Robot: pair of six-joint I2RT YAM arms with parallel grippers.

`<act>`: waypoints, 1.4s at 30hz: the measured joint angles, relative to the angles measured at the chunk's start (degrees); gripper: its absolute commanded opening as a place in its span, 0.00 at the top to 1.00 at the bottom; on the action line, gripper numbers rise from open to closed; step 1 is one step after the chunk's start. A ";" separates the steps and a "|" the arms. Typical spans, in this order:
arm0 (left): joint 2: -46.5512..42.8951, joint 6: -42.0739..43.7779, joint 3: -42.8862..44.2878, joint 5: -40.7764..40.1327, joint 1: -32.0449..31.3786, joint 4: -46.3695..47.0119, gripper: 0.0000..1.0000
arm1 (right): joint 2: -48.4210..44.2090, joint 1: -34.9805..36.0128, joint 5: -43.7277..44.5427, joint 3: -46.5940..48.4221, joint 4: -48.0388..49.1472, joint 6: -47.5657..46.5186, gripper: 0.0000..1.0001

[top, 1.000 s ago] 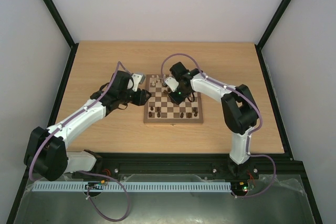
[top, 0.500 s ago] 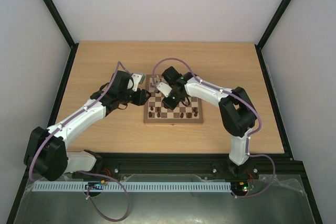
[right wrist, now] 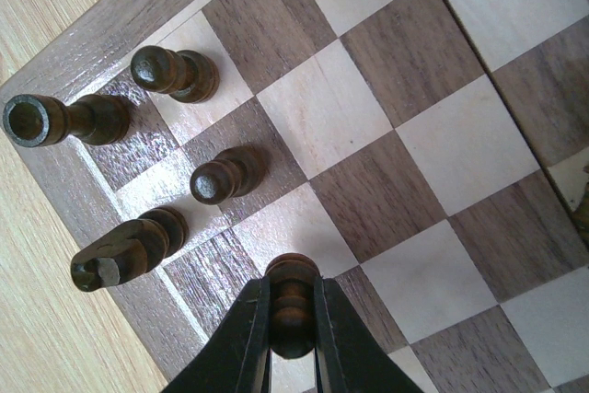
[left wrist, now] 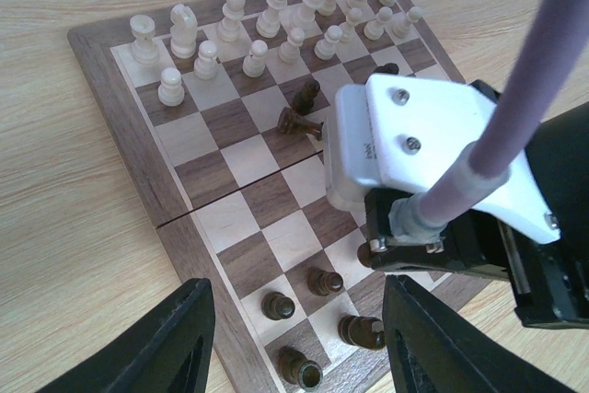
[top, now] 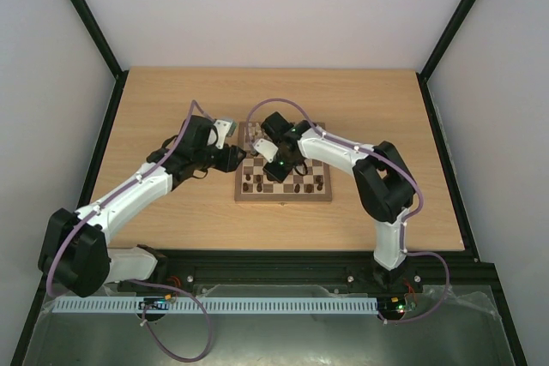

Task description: Set up the chess pieces on the board

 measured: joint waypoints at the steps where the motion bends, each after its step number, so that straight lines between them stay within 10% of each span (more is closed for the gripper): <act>1: -0.22 0.00 0.00 -0.09 0.00 0.00 0.49 | 0.31 0.11 0.04 0.00 0.02 0.00 0.92; 29: -1.16 0.00 0.00 -0.55 0.00 0.22 0.49 | -0.76 0.39 1.86 -0.15 -0.42 0.61 0.66; 42: -1.18 0.00 0.00 -0.55 0.00 0.22 0.49 | -9.07 -11.28 5.75 -2.78 -0.17 1.95 0.62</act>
